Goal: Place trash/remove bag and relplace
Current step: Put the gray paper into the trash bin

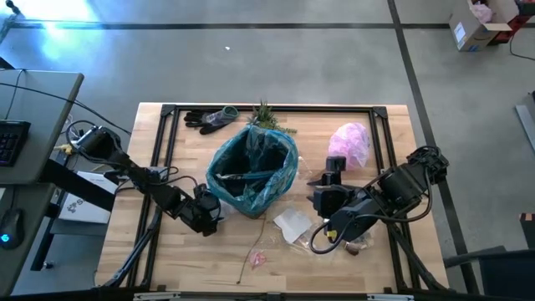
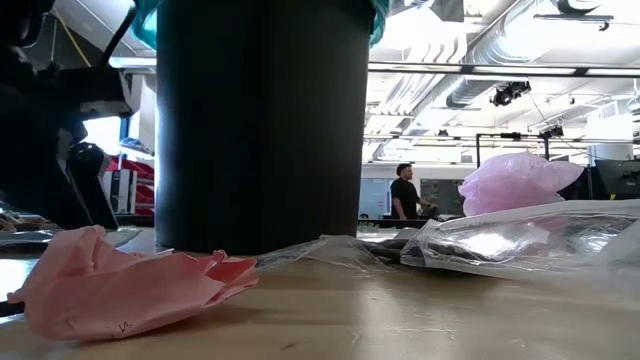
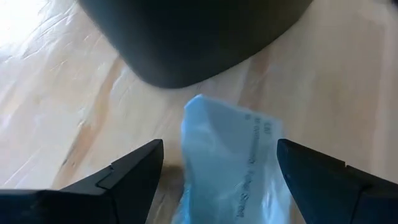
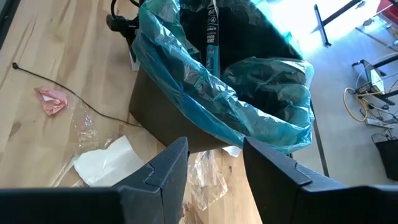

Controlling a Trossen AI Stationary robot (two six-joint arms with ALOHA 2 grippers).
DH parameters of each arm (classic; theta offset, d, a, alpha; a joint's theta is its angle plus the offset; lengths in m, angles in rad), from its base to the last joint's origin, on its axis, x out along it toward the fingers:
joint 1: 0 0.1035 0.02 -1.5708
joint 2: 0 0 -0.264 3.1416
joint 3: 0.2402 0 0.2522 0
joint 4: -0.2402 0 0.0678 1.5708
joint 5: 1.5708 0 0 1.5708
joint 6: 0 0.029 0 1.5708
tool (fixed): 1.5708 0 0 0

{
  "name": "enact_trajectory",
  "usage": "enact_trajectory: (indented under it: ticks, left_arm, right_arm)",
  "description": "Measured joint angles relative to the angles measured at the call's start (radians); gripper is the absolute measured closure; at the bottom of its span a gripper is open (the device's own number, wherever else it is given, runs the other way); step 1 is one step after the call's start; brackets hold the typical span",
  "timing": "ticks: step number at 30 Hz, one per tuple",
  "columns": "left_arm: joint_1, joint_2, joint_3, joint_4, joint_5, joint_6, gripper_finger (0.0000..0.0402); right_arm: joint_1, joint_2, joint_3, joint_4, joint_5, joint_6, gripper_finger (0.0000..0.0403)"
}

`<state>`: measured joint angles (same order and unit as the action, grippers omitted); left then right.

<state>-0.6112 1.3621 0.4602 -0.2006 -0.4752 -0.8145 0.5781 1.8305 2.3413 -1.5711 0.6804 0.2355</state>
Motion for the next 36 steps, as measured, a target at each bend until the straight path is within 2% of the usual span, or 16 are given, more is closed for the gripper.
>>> enact_trajectory:
  ticks: [8, 12, 15, 20, 22, 30, 36]
  left_arm:
    - [-0.027, 0.104, -0.058, 0.103, -0.054, 0.022, 0.0106]
    - [-0.048, 0.161, -0.058, 0.165, -0.088, 0.016, 0.0132]
    - [-0.063, 0.178, -0.059, 0.205, -0.099, 0.046, 0.0189]
    - [-0.071, 0.169, -0.062, 0.206, -0.088, 0.076, 0.0351]
    - [-0.071, 0.161, -0.063, 0.205, -0.084, 0.083, 0.0386]
    - [-0.073, 0.053, -0.045, 0.182, -0.031, 0.184, 0.0399]
    - [-0.074, -0.069, 0.053, 0.119, -0.047, 0.298, 0.0401]
  right_arm:
    - [0.000, 0.000, 0.000, 0.000, 0.000, 0.003, 0.0261]
    - [0.000, 0.000, 0.000, 0.000, -0.003, 0.011, 0.0261]
    - [0.000, 0.000, 0.000, 0.000, -0.003, 0.011, 0.0261]
    - [0.000, 0.000, 0.000, 0.000, -0.003, 0.011, 0.0261]
    - [0.000, 0.000, 0.000, 0.000, -0.003, 0.011, 0.0261]
    - [-0.002, 0.000, 0.000, 0.000, -0.004, 0.010, 0.0261]
    - [-0.004, 0.000, 0.000, 0.000, -0.002, 0.000, 0.0261]
